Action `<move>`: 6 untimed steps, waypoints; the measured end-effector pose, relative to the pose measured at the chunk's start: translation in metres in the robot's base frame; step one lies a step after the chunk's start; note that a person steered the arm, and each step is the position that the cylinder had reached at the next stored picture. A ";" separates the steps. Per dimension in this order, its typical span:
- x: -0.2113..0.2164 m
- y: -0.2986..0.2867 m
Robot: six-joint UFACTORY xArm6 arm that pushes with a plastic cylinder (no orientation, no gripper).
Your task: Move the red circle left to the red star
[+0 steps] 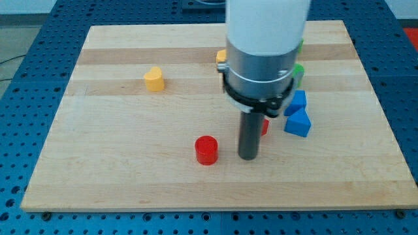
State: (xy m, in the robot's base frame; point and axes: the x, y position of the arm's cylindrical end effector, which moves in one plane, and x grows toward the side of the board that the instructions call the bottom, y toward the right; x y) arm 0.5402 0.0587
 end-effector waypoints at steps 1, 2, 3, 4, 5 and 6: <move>0.000 0.034; -0.003 0.039; 0.004 -0.010; 0.037 -0.038; -0.001 -0.067; -0.015 -0.087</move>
